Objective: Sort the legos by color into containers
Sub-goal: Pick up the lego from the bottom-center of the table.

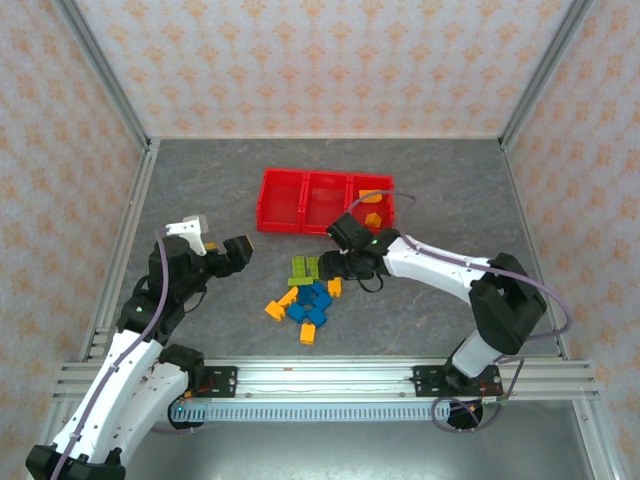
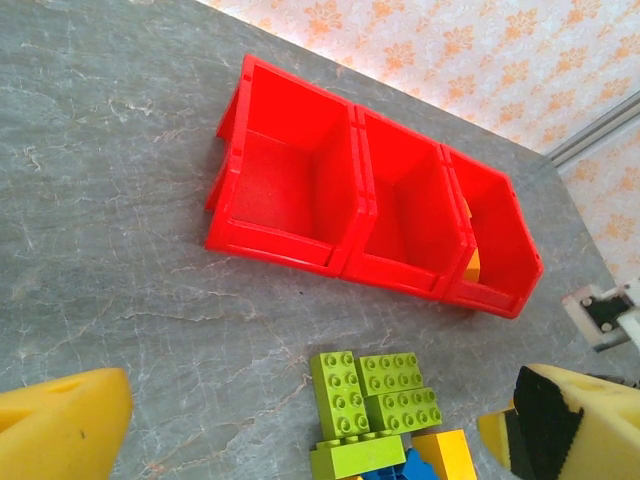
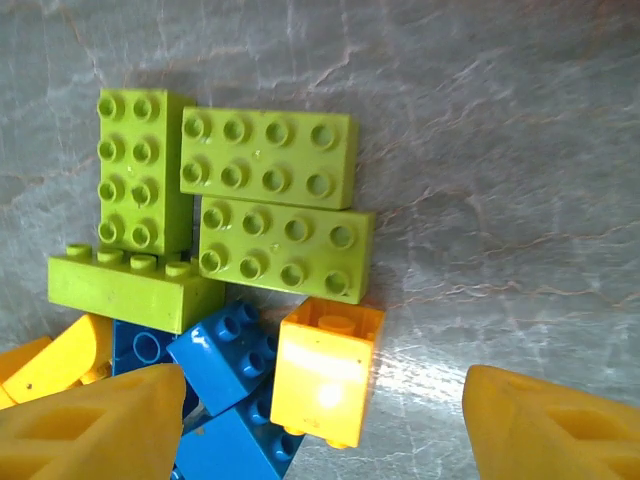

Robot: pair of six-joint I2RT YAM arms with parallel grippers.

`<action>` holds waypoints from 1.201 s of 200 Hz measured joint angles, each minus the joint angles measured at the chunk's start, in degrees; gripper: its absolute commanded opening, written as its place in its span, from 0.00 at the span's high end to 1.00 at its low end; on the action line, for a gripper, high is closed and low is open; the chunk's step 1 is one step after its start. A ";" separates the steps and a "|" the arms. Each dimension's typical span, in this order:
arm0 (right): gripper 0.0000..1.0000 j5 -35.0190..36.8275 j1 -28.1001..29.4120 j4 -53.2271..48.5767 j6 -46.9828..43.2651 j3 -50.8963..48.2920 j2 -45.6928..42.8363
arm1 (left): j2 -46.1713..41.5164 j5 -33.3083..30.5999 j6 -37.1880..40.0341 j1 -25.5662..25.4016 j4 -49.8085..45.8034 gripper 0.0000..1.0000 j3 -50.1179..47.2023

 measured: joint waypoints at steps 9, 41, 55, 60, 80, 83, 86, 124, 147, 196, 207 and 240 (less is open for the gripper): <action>0.31 0.28 0.55 0.24 0.28 0.00 0.94 | -0.02 0.00 0.00 0.00 0.00 0.01 0.00; 0.35 1.14 1.68 0.55 0.87 0.00 3.56 | -0.07 0.07 0.02 0.00 0.00 0.01 0.00; 0.36 1.46 2.05 0.61 1.05 0.00 4.55 | -0.07 0.22 0.00 0.00 0.00 0.01 0.00; 0.37 1.53 2.16 0.59 1.11 0.00 4.85 | -0.07 0.26 0.00 0.00 0.00 0.01 0.00; 0.39 1.92 2.49 0.63 1.20 0.00 5.40 | -0.07 0.46 0.02 0.00 0.00 0.01 0.00; 0.40 1.95 2.54 0.61 1.20 0.00 5.44 | -0.07 0.46 0.02 0.00 0.00 0.01 0.00; 0.40 2.01 2.62 0.66 1.22 0.00 5.46 | -0.07 0.46 0.02 0.00 0.00 0.01 0.00; 0.45 3.23 3.02 0.70 1.51 0.07 6.54 | -0.13 0.79 0.02 0.00 0.00 0.01 0.00; 0.47 4.37 3.13 0.55 1.68 0.48 7.56 | -0.17 1.40 0.02 0.00 0.02 0.01 0.00; 0.60 7.74 3.23 -1.38 1.57 1.46 9.22 | -0.17 1.73 0.02 0.00 0.02 0.01 -0.04; 0.63 9.01 3.23 -2.19 1.18 1.79 9.49 | -0.17 1.73 0.02 0.00 0.02 0.01 -0.04; 0.75 11.54 3.23 -4.66 -0.11 3.41 9.75 | -0.17 1.73 0.02 0.00 0.02 0.01 -0.04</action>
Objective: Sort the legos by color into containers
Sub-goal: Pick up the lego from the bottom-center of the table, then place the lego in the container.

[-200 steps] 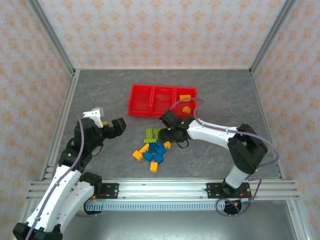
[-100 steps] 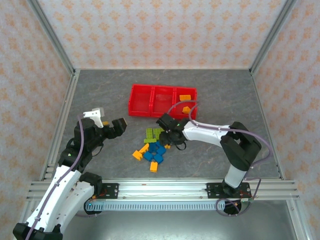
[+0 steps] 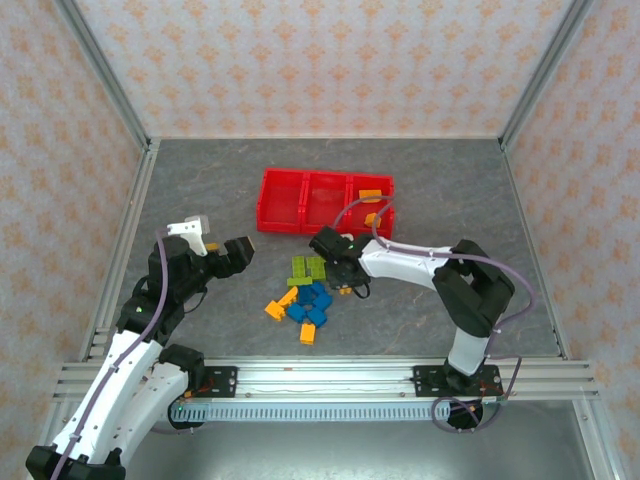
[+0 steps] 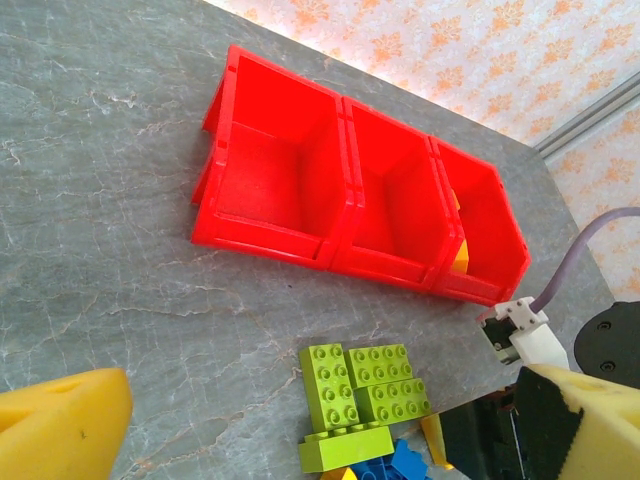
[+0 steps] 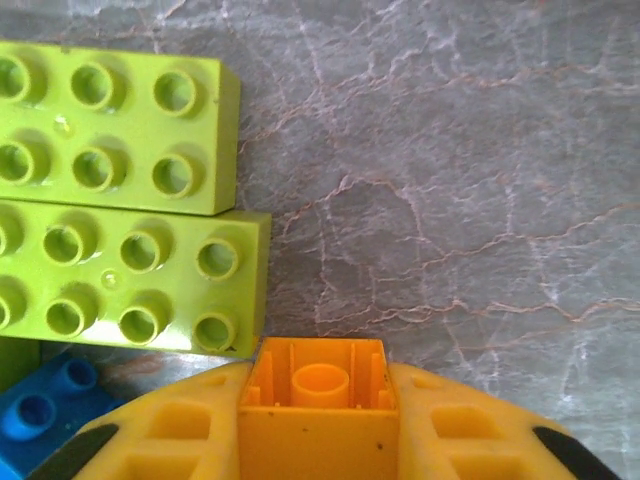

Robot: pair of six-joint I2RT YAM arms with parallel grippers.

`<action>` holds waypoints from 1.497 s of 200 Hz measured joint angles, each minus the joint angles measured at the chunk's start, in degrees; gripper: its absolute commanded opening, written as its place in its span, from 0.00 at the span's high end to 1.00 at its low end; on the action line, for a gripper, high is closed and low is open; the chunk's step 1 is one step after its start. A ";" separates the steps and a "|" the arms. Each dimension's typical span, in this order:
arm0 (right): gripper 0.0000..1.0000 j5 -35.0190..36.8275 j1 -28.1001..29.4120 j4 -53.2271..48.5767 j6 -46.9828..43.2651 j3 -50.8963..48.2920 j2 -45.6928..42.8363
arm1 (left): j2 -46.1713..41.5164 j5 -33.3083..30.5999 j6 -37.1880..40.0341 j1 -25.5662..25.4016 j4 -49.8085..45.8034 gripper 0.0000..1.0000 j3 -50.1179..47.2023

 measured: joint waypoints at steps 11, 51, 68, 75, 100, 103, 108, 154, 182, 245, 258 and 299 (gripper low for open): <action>0.81 1.16 0.00 -0.96 -0.83 0.98 -0.02 | 0.00 0.00 0.00 0.00 0.00 0.01 0.00; 0.85 11.56 -0.48 -1.62 -7.50 3.50 -6.43 | 0.07 0.39 0.00 0.00 0.02 0.01 0.00; 0.84 13.46 -3.56 -0.11 -11.80 6.05 -10.99 | 0.31 0.87 0.00 0.00 0.02 0.01 0.00; 0.84 13.62 -5.68 0.83 -13.31 7.89 -12.02 | 0.44 1.11 0.02 0.00 0.02 0.01 0.00; 0.85 13.77 -13.90 5.64 -18.49 15.13 -11.50 | 0.63 1.38 0.00 0.00 0.02 0.01 0.00; 0.85 13.75 -14.75 6.08 -19.10 15.82 -11.15 | 0.63 1.38 0.00 0.00 0.02 0.01 0.00; 0.85 13.79 -15.98 7.04 -20.24 16.90 -10.32 | 0.59 1.40 0.00 0.00 0.02 0.01 0.00; 0.84 9.94 -21.55 11.98 -26.91 19.93 1.22 | 0.39 1.49 0.00 0.00 0.02 0.01 0.00; 0.74 6.12 -22.99 11.98 -27.56 20.04 6.34 | 0.00 1.49 0.00 0.00 0.04 0.01 -0.02; 0.32 1.01 -24.06 11.74 -25.92 21.79 8.46 | 0.17 1.46 0.00 0.00 0.04 0.01 -0.04; 0.25 0.11 -24.09 11.67 -25.42 21.79 8.33 | 0.33 1.44 0.00 0.00 0.07 0.01 -0.07; 0.08 -3.02 -24.09 9.29 -23.69 21.57 4.00 | 1.03 1.20 0.00 0.00 0.04 0.01 -0.07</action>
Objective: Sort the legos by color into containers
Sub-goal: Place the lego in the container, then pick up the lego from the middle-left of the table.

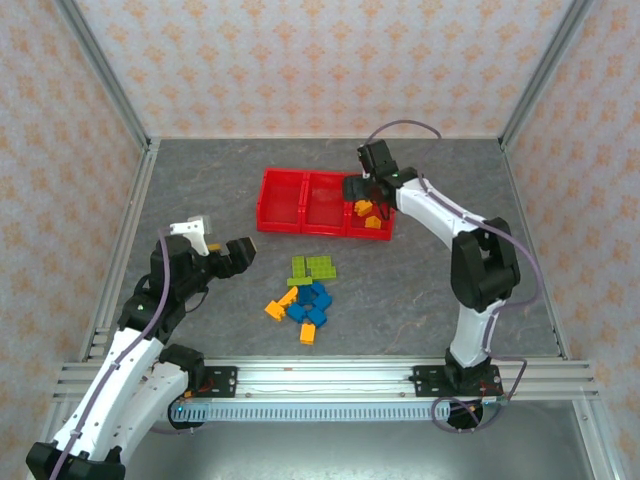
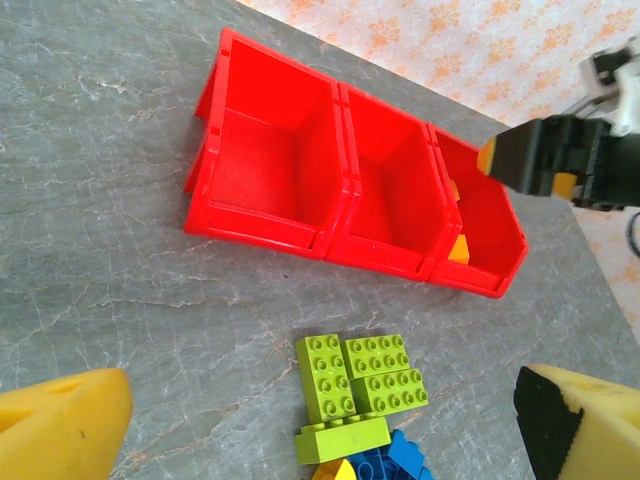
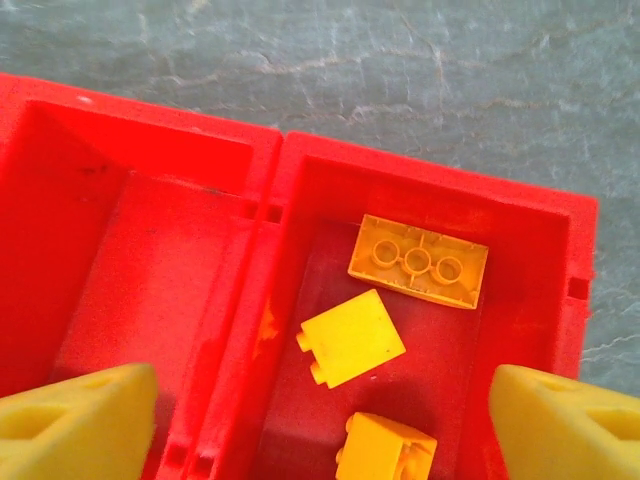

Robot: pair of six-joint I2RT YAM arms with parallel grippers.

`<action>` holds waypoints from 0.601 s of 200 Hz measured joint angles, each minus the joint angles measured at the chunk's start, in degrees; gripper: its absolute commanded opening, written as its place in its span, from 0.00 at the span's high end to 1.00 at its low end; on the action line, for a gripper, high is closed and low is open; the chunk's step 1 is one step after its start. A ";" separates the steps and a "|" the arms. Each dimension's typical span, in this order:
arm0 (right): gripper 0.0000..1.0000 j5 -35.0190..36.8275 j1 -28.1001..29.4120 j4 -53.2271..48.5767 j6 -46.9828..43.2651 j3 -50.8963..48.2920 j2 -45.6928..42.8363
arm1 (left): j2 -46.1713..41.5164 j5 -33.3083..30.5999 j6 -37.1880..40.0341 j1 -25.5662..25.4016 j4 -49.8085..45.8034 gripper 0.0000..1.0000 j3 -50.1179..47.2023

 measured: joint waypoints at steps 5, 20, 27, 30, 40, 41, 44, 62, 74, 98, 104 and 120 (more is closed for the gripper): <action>0.06 -0.31 0.00 -0.02 0.44 -0.35 -1.31 | 0.00 -0.15 0.00 0.00 0.00 0.01 0.00; 0.00 -1.62 0.02 0.00 0.92 -2.23 -6.05 | 0.02 -0.39 0.00 0.00 0.00 0.01 0.00; 0.00 -2.36 0.02 0.02 1.25 -3.45 -8.55 | 0.28 -0.57 0.00 0.00 0.00 0.01 0.00; 0.00 -2.73 0.00 -0.07 1.44 -3.98 -9.62 | 0.28 -0.59 0.00 0.00 0.00 0.01 0.00; 0.00 -3.61 0.02 0.04 1.86 -5.99 -12.72 | 0.79 -0.87 0.00 0.00 0.00 0.01 0.00; 0.00 -3.74 0.02 0.02 1.86 -6.25 -13.16 | 0.83 -0.90 0.00 0.00 0.00 0.01 0.00; 0.00 -4.02 0.00 -0.02 1.99 -6.84 -13.99 | 1.05 -1.01 0.00 0.00 0.00 0.01 0.00; 0.00 -5.51 0.02 0.02 2.51 -11.32 -18.18 | 2.21 -1.44 0.00 0.00 0.00 0.01 0.00; 0.00 -6.34 0.02 -0.09 2.80 -14.69 -20.11 | 3.34 -1.44 -0.02 0.00 -0.02 0.01 0.00; 0.00 -7.52 0.02 -0.57 3.04 -20.68 -22.95 | 5.51 -1.55 -0.02 -0.81 -0.04 0.01 0.00; 0.00 -7.72 0.00 -0.76 3.13 -21.86 -23.61 | 6.27 -1.62 0.00 -1.29 -0.04 0.02 0.00; 0.00 -7.96 0.02 -0.90 3.34 -23.93 -25.22 | 9.33 -1.86 0.04 -3.23 -0.07 0.05 0.02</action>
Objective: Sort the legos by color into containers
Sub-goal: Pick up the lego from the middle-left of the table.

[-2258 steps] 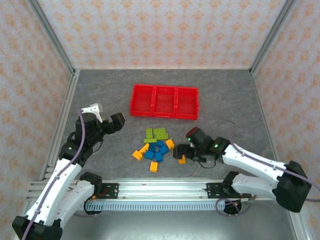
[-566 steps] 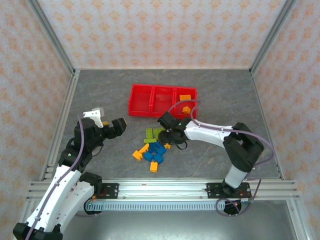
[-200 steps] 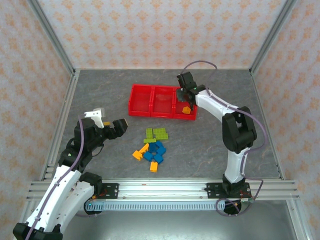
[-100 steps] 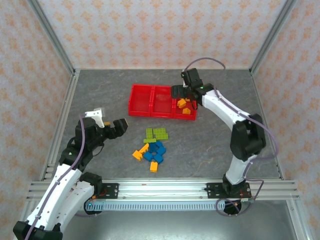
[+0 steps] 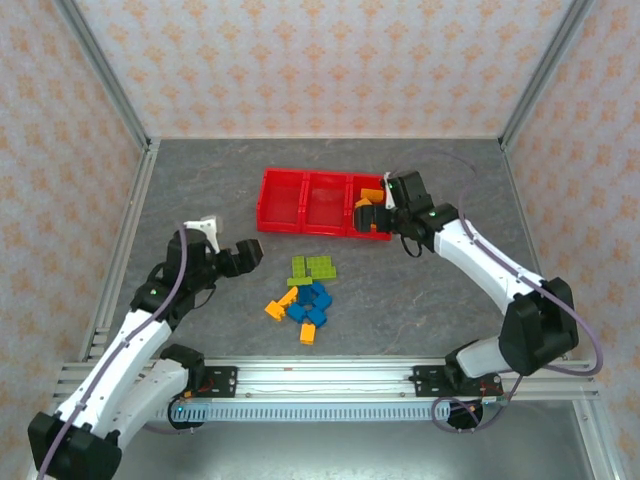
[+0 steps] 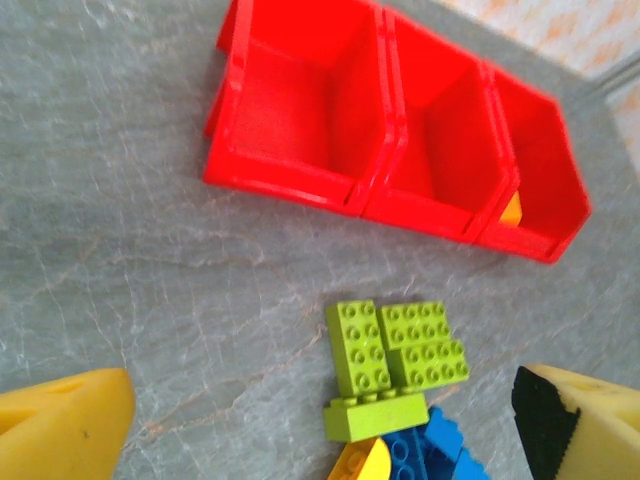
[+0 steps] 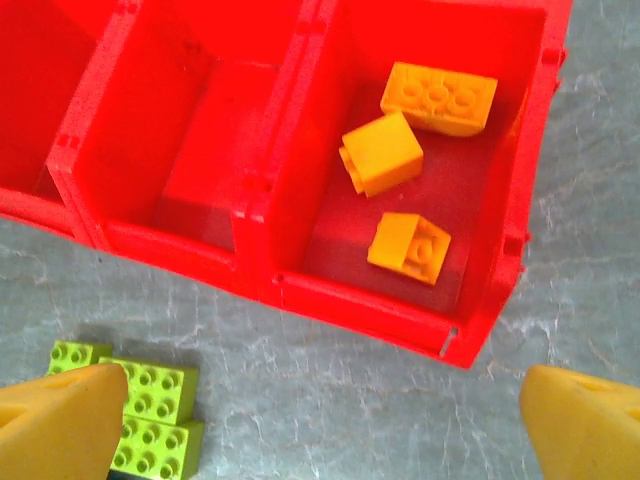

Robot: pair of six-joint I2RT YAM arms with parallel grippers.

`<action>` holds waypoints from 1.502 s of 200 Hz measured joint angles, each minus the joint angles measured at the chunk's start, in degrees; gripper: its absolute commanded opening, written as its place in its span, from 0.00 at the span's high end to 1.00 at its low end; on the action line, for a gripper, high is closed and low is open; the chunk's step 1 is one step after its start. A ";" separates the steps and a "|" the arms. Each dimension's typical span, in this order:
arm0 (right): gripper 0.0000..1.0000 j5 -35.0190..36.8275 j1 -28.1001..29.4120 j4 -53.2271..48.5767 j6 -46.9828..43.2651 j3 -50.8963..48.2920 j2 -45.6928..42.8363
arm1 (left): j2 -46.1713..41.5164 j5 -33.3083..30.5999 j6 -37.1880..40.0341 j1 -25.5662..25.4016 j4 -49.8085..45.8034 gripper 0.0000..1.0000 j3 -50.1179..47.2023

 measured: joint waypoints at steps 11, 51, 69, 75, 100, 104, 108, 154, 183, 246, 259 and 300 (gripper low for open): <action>0.00 -0.11 -0.02 0.02 0.20 -0.90 -1.03 | 2.80 -0.24 -0.09 -2.16 -0.20 0.07 0.11; 0.00 -0.87 0.00 0.55 0.63 -2.80 -2.82 | 13.38 -5.53 -1.49 -15.28 -3.82 0.15 2.73; 0.00 -0.83 -0.02 0.68 0.87 -3.56 -3.10 | 16.11 -7.19 -3.17 -20.94 -4.66 0.16 3.50; 0.00 -0.79 -0.02 0.68 1.03 -3.80 -3.23 | 16.70 -7.67 -4.07 -22.56 -4.85 0.18 3.54; 0.00 -0.63 -0.02 0.87 1.22 -4.61 -3.89 | 18.73 -10.05 -8.55 -28.35 -6.40 0.21 3.65; 0.00 -0.63 -0.02 0.87 1.27 -4.68 -4.02 | 18.91 -10.36 -9.20 -29.14 -6.64 0.21 3.67; 0.00 -0.59 -0.02 0.92 1.27 -4.79 -4.17 | 19.06 -10.75 -10.08 -30.29 -6.88 0.21 3.69; 0.00 0.22 -0.02 1.40 1.70 -4.92 -5.07 | 21.16 -13.42 -20.04 -44.28 -8.87 0.22 5.68; 0.00 0.37 -0.02 1.62 2.10 -4.92 -5.18 | 25.99 -14.05 -24.96 -49.11 -9.25 0.25 7.74; 0.00 0.94 -0.02 1.68 2.34 -4.92 -5.57 | 33.99 -14.47 -28.98 -50.01 -10.45 0.40 8.15; 0.00 0.94 -0.02 1.68 2.34 -4.92 -5.60 | 34.58 -14.40 -28.98 -50.01 -10.43 0.40 8.15; 0.00 0.90 -0.02 1.66 2.36 -5.14 -5.70 | 35.69 -14.43 -28.89 -50.01 -10.23 0.39 8.63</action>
